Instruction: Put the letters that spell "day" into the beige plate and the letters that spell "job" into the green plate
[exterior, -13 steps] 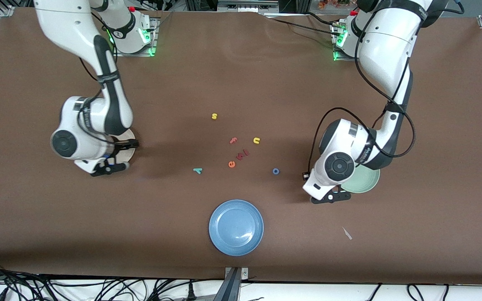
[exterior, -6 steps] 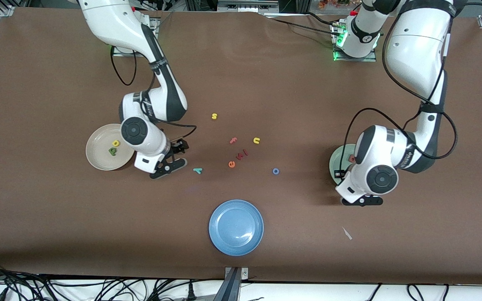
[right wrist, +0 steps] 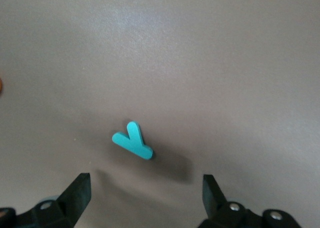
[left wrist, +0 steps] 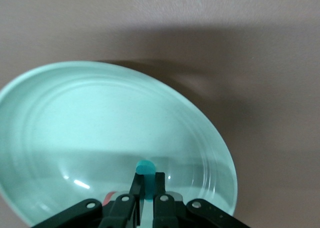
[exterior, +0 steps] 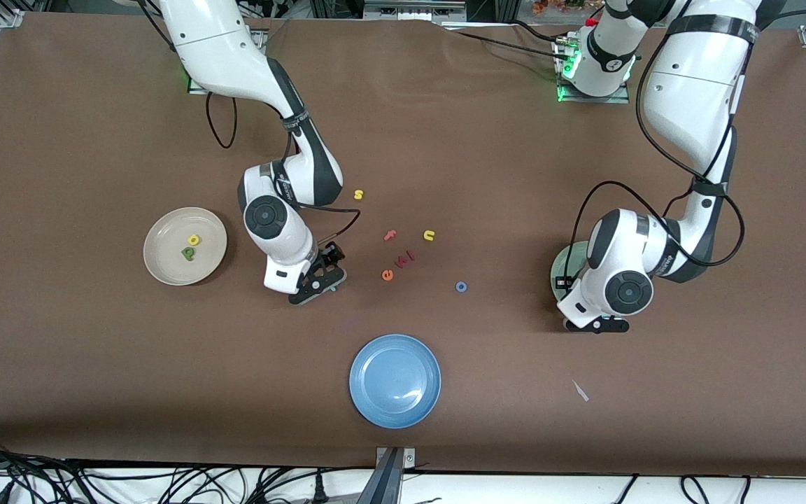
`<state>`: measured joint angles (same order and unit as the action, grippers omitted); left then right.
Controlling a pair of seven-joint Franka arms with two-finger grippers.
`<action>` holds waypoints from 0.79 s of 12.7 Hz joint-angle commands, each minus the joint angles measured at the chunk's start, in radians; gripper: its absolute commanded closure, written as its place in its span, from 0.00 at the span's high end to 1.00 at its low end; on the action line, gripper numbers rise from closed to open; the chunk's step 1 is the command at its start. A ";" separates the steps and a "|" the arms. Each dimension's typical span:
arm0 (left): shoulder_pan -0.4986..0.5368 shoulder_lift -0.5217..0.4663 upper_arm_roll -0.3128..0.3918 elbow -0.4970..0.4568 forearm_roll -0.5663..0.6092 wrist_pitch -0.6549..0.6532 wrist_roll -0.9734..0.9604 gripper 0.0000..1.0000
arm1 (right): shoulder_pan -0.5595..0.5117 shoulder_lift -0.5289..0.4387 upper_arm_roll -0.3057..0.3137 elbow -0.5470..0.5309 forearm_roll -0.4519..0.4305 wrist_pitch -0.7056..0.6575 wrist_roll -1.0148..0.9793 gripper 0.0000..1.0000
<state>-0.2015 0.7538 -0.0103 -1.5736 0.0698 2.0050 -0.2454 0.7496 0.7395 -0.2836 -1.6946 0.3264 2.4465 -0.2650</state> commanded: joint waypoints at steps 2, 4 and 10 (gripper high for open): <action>0.001 -0.059 -0.005 -0.069 0.004 0.032 0.008 0.55 | -0.003 0.040 0.004 0.027 0.005 0.045 -0.077 0.94; 0.002 -0.080 -0.005 -0.068 0.004 0.021 0.009 1.00 | -0.003 0.046 0.014 0.042 0.005 0.045 -0.077 0.92; -0.007 -0.179 -0.045 -0.031 -0.078 -0.063 0.003 1.00 | -0.001 0.080 0.015 0.090 0.003 0.045 -0.108 0.73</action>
<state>-0.2018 0.6155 -0.0353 -1.5980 0.0512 1.9586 -0.2465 0.7501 0.7820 -0.2700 -1.6483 0.3263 2.4880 -0.3395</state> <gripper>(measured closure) 0.075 0.181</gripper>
